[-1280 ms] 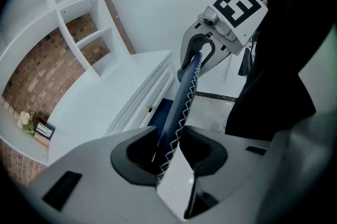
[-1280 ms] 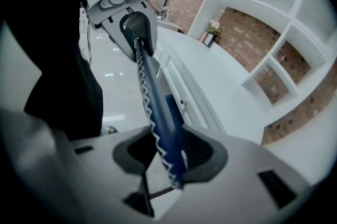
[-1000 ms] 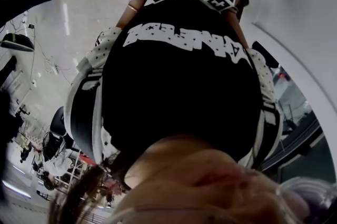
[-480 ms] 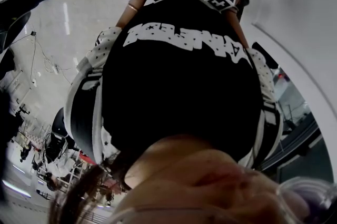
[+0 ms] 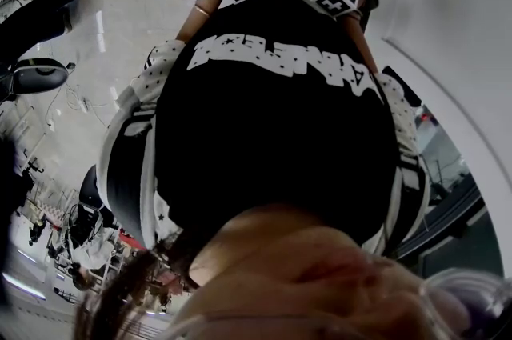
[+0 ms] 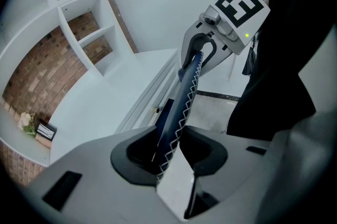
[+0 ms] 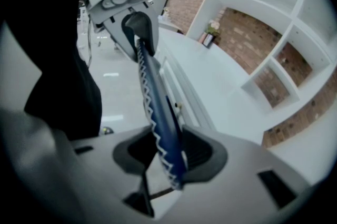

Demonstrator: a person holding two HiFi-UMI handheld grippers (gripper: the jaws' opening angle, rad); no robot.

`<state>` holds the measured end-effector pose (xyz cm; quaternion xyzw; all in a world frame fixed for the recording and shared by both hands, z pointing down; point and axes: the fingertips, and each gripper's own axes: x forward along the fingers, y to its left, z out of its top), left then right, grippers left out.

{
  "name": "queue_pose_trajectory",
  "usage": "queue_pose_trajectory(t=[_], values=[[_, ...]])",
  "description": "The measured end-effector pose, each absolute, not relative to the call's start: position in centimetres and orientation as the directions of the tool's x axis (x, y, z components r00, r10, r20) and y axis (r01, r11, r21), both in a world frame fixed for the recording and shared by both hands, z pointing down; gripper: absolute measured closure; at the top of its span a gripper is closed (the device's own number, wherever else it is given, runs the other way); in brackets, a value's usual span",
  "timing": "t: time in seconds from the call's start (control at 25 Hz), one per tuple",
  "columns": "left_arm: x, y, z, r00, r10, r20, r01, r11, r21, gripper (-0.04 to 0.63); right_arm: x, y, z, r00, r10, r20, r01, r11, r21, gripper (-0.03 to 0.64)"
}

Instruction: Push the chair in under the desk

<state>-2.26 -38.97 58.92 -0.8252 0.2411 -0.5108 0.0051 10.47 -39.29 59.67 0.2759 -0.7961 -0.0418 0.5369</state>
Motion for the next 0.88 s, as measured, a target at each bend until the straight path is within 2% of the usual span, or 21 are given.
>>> queue_pose_trajectory(t=[0.88], values=[[-2.81,-39.12,58.86,0.367,-0.387,0.846,-0.389,-0.890,-0.238,0.425,9.80,-39.16,59.62,-0.295,-0.475,0.829,-0.390,0.852,0.349,0.471]])
